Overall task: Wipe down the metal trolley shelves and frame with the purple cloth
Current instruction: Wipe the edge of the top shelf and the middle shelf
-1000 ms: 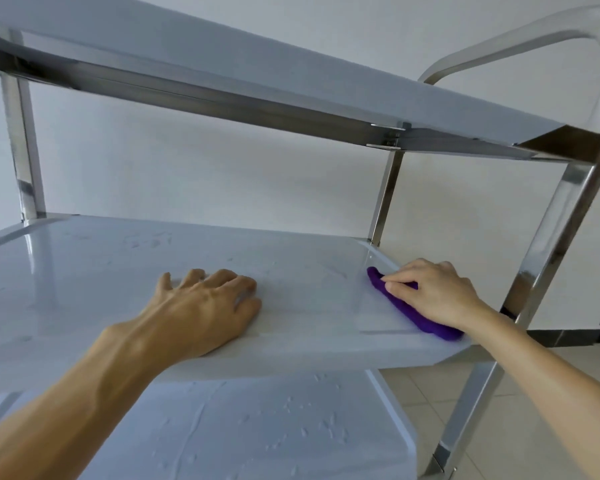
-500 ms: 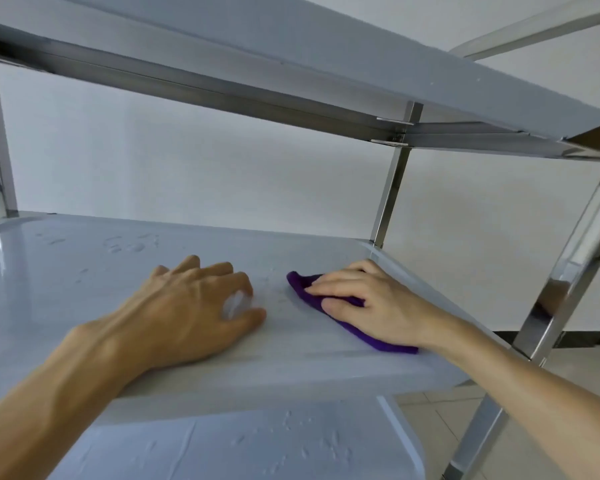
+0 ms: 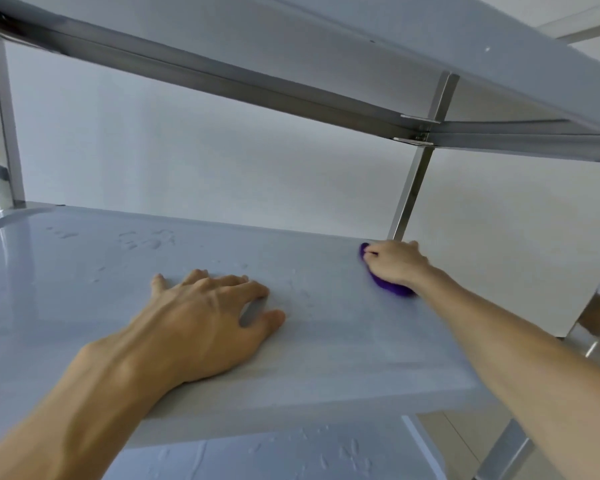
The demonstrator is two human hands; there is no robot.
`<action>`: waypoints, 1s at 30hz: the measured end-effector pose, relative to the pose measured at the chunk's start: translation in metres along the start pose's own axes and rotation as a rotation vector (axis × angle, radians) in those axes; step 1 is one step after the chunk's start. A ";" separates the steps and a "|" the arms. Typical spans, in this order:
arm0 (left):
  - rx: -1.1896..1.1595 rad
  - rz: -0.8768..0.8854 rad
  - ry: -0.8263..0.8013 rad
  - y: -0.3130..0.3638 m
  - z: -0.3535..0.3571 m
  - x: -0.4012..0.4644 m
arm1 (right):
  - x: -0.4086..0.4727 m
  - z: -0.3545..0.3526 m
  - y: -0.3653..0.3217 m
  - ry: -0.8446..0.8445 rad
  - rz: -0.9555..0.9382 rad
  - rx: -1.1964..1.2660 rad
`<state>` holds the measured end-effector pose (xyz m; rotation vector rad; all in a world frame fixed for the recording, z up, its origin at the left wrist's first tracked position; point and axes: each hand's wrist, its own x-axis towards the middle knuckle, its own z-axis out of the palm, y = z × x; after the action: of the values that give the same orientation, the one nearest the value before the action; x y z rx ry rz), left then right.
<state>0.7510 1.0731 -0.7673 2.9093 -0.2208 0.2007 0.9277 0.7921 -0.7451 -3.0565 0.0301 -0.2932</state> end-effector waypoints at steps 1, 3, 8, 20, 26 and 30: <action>-0.003 0.002 0.003 0.000 0.000 0.000 | 0.001 0.003 -0.022 0.013 -0.087 0.010; -0.003 0.001 0.020 -0.001 -0.001 -0.001 | -0.015 0.010 -0.055 0.050 -0.331 0.112; 0.015 0.006 0.028 -0.003 0.001 -0.001 | -0.057 0.007 -0.035 0.081 -0.703 0.282; 0.125 0.023 0.025 0.001 0.012 0.003 | 0.052 0.008 -0.014 -0.004 -0.057 -0.091; 0.107 0.021 0.040 0.001 0.007 0.002 | 0.024 0.020 -0.086 0.041 -0.436 0.056; 0.086 0.007 0.001 0.004 0.004 0.000 | -0.013 0.014 -0.069 0.012 -0.589 0.151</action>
<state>0.7503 1.0683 -0.7702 2.9944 -0.2272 0.2188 0.9180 0.8625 -0.7564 -2.8377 -0.8553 -0.3228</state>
